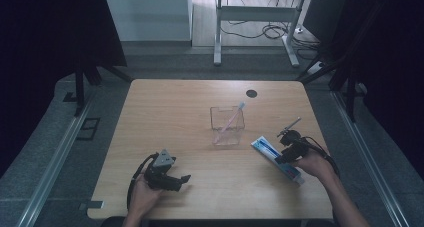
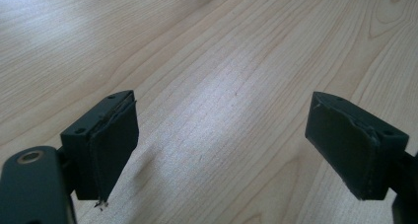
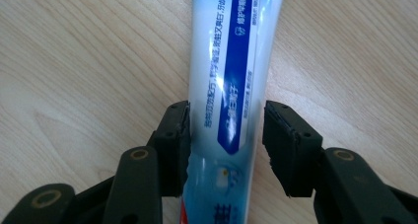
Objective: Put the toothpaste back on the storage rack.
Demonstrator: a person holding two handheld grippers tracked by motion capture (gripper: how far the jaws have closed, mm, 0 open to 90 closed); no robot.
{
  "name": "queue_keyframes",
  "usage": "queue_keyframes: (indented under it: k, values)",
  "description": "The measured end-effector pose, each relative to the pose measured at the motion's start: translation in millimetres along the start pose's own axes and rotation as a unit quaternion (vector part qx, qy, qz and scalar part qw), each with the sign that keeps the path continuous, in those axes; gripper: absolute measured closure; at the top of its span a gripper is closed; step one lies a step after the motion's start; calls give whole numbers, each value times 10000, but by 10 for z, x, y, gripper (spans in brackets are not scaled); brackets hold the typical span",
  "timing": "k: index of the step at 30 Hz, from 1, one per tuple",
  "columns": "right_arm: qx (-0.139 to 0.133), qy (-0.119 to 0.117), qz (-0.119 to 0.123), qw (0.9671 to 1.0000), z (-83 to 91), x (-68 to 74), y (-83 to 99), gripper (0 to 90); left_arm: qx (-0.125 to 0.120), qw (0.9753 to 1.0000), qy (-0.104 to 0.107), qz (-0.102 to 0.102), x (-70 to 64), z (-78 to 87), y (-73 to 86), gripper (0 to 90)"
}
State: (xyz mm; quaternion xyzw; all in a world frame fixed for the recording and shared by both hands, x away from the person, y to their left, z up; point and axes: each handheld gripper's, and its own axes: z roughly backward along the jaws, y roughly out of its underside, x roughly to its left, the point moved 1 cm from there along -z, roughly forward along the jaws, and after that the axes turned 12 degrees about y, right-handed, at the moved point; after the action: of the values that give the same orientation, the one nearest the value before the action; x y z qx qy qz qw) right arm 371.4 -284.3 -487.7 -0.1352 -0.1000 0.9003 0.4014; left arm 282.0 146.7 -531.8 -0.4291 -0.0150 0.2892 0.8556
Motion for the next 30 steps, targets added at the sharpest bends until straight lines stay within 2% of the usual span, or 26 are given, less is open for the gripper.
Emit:
queue_keyframes:
  k: [3, 8, 19, 22, 24, 25, 26, 30]
  values:
    - [125, -31, 58, 9999, -47, 19, -52, 529, -2, 10000, -5, -5, -6, -5, -1, 131]
    - [299, 47, 165, 9994, -103, 44, -123, 504, 40, 10000, 9, -23, -9, -18, 1, 131]
    - [595, -37, 122, 9981, -244, 45, -195, 471, 103, 9999, 40, -50, -19, -40, 0, 132]
    - [612, -56, 73, 9981, -257, 48, -194, 490, 103, 9999, 55, -58, -26, -48, -1, 132]
    - [609, -72, 9, 9981, -236, 36, -190, 574, 151, 9998, 68, -96, -28, -51, -2, 132]
    - [609, -72, 9, 9981, -236, 36, -190, 574, 151, 9998, 68, -96, -28, -51, -2, 132]
    - [588, -76, -37, 9982, -206, 29, -186, 636, 147, 9998, 70, -93, -30, -54, -2, 132]
    - [559, -60, -67, 9984, -169, 27, -179, 690, 127, 9999, 66, -92, -34, -54, -4, 132]
